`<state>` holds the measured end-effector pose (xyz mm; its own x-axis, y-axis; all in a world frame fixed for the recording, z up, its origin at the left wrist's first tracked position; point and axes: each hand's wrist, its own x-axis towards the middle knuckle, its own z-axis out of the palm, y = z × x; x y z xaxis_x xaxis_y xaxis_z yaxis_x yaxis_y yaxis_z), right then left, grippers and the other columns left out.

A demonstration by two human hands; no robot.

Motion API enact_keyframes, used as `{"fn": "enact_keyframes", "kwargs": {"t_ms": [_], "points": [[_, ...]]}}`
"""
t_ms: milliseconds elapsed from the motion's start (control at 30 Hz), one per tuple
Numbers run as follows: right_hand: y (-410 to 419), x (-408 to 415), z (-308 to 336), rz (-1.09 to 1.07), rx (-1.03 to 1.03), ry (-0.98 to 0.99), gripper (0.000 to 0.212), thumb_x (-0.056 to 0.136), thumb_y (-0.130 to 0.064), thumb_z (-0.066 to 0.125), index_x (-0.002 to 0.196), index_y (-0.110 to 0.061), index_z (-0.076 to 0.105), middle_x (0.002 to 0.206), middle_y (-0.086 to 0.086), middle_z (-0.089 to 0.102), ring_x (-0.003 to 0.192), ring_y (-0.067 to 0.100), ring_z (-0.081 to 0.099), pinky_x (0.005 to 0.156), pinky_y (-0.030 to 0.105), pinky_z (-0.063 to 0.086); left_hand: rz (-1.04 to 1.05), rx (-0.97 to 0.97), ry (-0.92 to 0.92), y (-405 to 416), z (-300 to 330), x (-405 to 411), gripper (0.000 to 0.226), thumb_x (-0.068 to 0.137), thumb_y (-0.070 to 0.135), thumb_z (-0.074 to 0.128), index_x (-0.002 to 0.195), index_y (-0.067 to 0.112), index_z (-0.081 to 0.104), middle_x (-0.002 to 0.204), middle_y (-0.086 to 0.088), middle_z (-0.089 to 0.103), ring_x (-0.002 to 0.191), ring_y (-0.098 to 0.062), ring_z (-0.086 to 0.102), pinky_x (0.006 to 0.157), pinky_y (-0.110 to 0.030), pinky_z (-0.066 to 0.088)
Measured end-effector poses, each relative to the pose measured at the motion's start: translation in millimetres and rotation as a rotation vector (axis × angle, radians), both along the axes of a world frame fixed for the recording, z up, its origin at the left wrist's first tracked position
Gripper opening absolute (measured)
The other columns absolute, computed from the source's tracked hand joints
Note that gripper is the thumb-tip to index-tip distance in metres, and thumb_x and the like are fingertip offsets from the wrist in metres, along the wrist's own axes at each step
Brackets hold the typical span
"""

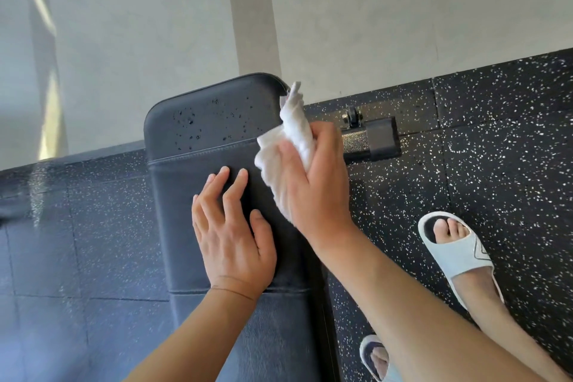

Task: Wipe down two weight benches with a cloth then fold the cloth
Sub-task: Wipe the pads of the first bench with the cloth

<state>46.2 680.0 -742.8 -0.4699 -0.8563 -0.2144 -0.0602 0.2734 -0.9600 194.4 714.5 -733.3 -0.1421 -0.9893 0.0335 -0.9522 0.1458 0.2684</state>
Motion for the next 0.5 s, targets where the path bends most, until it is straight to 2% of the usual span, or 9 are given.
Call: {"fn": "enact_keyframes", "kwargs": {"t_ms": [100, 200, 267, 367, 500], "points": [[7, -2, 0, 0.026, -0.027, -0.011, 0.028, 0.101, -0.04, 0.059, 0.111, -0.016, 0.049, 0.107, 0.004, 0.055, 0.094, 0.023, 0.06, 0.078, 0.043, 0.052, 0.005, 0.002, -0.003, 0, 0, 0, 0.056, 0.094, 0.024, 0.044, 0.149, 0.016, 0.049, 0.158, -0.007, 0.039, 0.149, -0.034, 0.035, 0.117, -0.064, 0.033], [60, 5, 1, 0.075, 0.014, -0.103, 0.027, 0.102, -0.044, 0.06, 0.116, -0.024, 0.049, 0.11, 0.003, 0.056, 0.097, 0.025, 0.063, 0.077, 0.047, 0.053, 0.016, 0.001, 0.001, 0, 1, -2, 0.056, 0.093, 0.023, 0.044, 0.149, 0.017, 0.049, 0.158, -0.007, 0.039, 0.149, -0.034, 0.036, 0.117, -0.064, 0.032], [100, 12, 3, 0.123, 0.051, -0.122, 0.025, 0.101, -0.049, 0.059, 0.116, -0.031, 0.048, 0.109, 0.001, 0.056, 0.096, 0.022, 0.064, 0.076, 0.044, 0.053, 0.023, 0.001, 0.001, 0, 1, -3, 0.057, 0.092, 0.023, 0.044, 0.148, 0.017, 0.049, 0.158, -0.007, 0.039, 0.148, -0.035, 0.037, 0.117, -0.065, 0.032], [129, 18, 4, 0.144, 0.091, -0.08, 0.016, 0.102, -0.042, 0.057, 0.111, -0.039, 0.045, 0.106, -0.003, 0.056, 0.096, 0.016, 0.062, 0.077, 0.042, 0.052, 0.01, -0.01, -0.006, 0, 0, -3, 0.057, 0.091, 0.023, 0.045, 0.148, 0.017, 0.049, 0.157, -0.008, 0.041, 0.148, -0.035, 0.038, 0.117, -0.064, 0.032], [90, 16, 4, 0.104, 0.043, -0.036, 0.019, 0.101, -0.034, 0.057, 0.115, -0.024, 0.05, 0.11, 0.0, 0.055, 0.096, 0.018, 0.061, 0.078, 0.042, 0.052, 0.015, -0.012, -0.003, -1, 0, -3, 0.057, 0.092, 0.022, 0.046, 0.148, 0.016, 0.05, 0.157, -0.008, 0.041, 0.147, -0.034, 0.037, 0.118, -0.061, 0.032]]}}
